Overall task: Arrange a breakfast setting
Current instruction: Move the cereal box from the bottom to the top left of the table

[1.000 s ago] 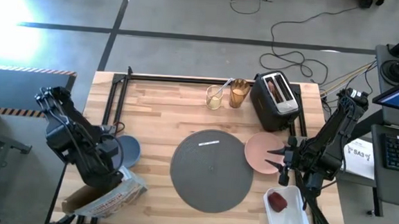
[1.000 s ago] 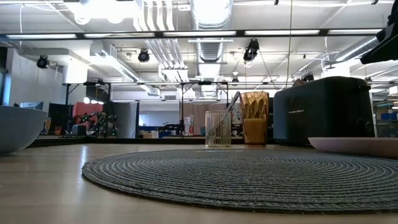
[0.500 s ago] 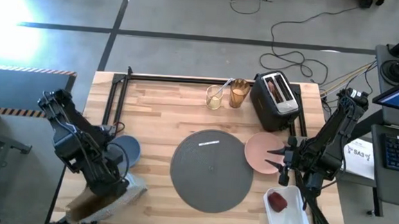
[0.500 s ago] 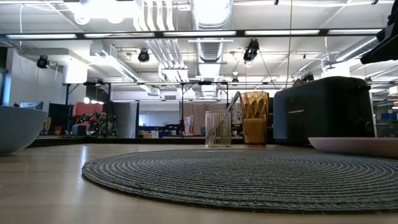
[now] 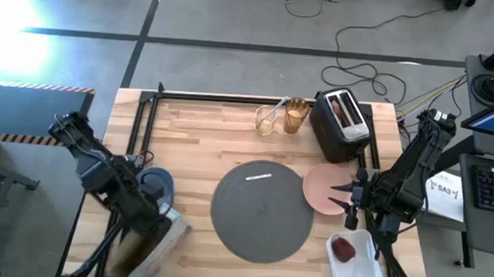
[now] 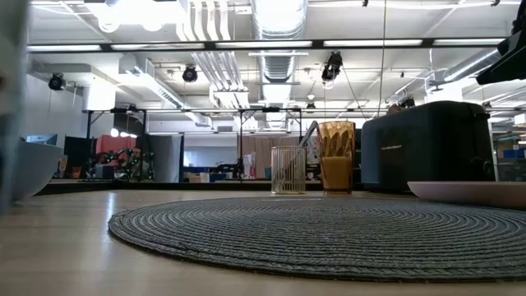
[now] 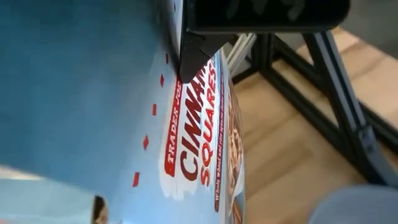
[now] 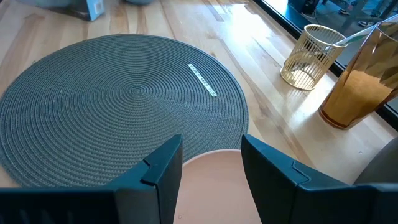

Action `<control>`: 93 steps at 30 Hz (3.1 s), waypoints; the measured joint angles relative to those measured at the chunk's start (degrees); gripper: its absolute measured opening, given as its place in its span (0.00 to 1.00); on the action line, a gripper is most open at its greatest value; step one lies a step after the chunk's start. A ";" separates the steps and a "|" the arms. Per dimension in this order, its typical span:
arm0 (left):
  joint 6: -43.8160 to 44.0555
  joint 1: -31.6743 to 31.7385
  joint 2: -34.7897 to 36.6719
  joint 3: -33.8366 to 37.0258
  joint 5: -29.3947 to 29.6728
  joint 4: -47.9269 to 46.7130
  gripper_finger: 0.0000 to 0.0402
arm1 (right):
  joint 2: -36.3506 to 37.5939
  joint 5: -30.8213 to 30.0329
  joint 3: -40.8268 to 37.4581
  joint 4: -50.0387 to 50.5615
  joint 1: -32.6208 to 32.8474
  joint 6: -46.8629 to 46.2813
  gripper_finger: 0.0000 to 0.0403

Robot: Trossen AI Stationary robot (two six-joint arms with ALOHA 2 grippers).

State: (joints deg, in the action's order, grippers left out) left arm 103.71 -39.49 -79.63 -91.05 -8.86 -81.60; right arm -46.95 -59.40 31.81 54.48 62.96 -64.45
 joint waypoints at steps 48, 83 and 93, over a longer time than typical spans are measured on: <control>-86.81 83.71 -14.03 -17.29 5.35 -8.44 0.00 | 0.01 -0.01 0.00 0.00 0.00 0.00 0.38; -88.25 89.40 -11.30 -22.02 12.81 -8.40 0.00 | 0.01 -0.02 0.00 0.01 0.00 0.00 0.38; -88.23 89.80 -11.10 -23.68 13.46 -8.41 0.02 | 0.01 -0.02 0.00 0.00 0.01 0.00 0.38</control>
State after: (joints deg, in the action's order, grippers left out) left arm 15.49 50.30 -90.74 -114.72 4.60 -90.01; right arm -46.94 -59.42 31.81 54.48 62.97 -64.45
